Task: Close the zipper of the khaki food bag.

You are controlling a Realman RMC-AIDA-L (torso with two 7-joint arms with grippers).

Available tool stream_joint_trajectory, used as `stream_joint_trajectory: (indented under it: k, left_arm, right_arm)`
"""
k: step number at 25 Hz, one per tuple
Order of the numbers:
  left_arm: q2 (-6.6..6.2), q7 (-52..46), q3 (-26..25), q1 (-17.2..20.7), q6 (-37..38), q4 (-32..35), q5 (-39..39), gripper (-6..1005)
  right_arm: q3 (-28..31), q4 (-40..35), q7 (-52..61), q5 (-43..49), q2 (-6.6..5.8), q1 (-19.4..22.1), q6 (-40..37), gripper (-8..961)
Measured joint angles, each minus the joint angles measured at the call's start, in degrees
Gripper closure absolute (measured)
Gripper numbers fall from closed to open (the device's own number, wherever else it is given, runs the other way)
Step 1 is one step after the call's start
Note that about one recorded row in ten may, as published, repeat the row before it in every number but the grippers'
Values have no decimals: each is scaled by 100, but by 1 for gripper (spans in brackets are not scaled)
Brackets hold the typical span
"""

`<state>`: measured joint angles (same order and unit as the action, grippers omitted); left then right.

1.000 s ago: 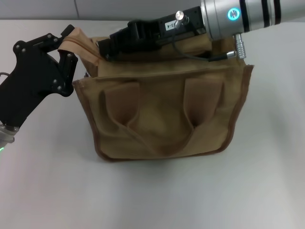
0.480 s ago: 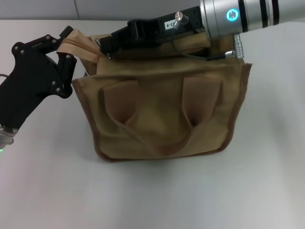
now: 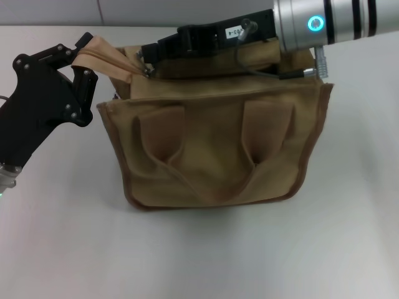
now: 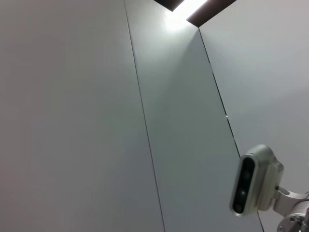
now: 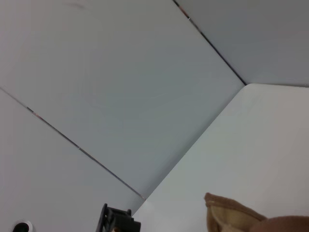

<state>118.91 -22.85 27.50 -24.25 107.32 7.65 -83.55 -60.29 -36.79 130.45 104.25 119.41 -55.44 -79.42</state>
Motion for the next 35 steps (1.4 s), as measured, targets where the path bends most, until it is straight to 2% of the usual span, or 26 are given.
stream_joint_trajectory:
  k: [2, 17, 18, 19, 21, 23, 24, 29, 30, 32, 35]
  left_arm:
    - [-1, -7, -7, 0, -6, 0, 1, 959]
    - [-7, -28, -4, -23, -32, 0, 9, 958]
    - [-11, -28, -18, -14, -37, 1, 9, 957]
    - [-11, -28, -18, -14, -37, 1, 9, 957]
    - [-21, -32, -23, -5, -65, 14, 7, 957]
    - [-28, -36, -24, -1, -82, 22, 6, 957]
    - [-29, -37, -25, 3, -96, 30, 5, 957]
    - [-29, -42, -26, -1, -108, 29, 5, 957]
    - [-29, -44, -26, -6, -108, 25, 5, 957]
    - [-28, -45, -25, -11, -108, 20, 5, 957]
    - [-26, -59, -26, -16, -123, 3, 5, 956]
  right_arm:
    - [-3, -25, -22, -1, 0, 35, -9, 951]
    - [60, -78, -547, -291, -27, 122, -211, 954]
    - [68, -227, -1003, -298, -57, 173, -280, 954]
    - [68, -227, -1003, -298, -57, 173, -280, 943]
    - [162, -833, -1942, -356, -100, 467, -412, 921]
    - [194, -1363, -2572, -369, -95, 673, -543, 898]
    - [133, -1897, -3171, -341, -59, 881, -579, 887]
    - [-51, -2322, -4082, -301, -20, 1089, -566, 809]
    - [-207, -2376, -4799, -283, -9, 1152, -520, 776]
    - [-268, -2378, -5109, -273, -6, 1176, -484, 708]
    - [-754, -2435, -6416, -274, 12, 1396, -81, 635]
